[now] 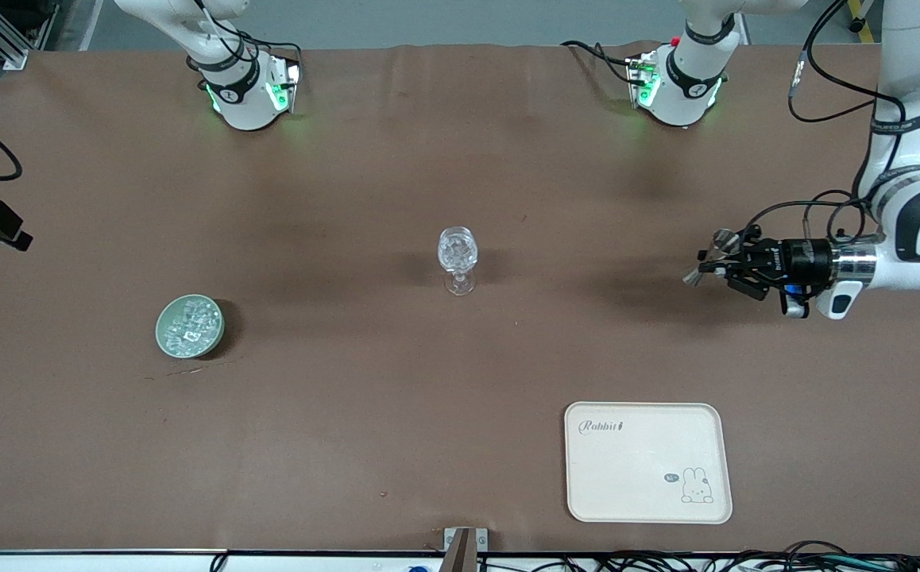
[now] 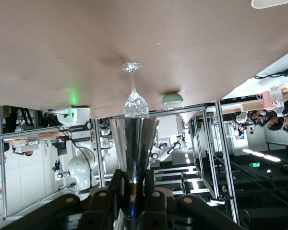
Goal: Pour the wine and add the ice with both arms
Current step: 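Carry the jigger with the left gripper toward the wine glass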
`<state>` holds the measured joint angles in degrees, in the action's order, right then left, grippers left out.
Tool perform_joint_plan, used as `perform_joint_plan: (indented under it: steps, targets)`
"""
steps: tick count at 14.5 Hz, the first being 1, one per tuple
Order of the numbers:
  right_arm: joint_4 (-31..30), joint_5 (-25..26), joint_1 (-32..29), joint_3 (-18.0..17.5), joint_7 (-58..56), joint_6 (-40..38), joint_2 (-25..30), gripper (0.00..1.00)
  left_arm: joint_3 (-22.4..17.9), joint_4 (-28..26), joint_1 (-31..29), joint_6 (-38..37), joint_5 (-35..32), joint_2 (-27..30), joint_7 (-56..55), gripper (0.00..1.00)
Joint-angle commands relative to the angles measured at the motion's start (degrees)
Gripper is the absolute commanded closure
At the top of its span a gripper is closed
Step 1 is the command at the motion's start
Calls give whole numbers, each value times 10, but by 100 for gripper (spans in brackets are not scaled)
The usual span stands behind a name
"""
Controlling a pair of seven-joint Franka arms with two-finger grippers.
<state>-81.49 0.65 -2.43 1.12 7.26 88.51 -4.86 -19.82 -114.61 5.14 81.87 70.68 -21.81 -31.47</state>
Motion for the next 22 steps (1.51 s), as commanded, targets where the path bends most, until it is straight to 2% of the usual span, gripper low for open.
perform_joint_plan:
  steps: [1,4,8,11,22]
  targets:
    - [-8,-12,-4,-2,-8,-4,10,99,75,-40,-31,67,-12,56,-52,100]
    - [-10,-12,-3,-2,-8,-3,12,99,131,-40,-31,118,-13,77,-113,100]
    - [-11,-12,-4,-3,-8,-3,12,99,228,-39,-31,212,-38,91,-156,100]
    - [-11,-12,-3,-2,-8,-3,11,99,266,-39,-32,232,-37,93,-185,100]
    - [-14,-12,1,-2,-8,-2,11,99,461,-36,-27,501,-42,71,-284,100]
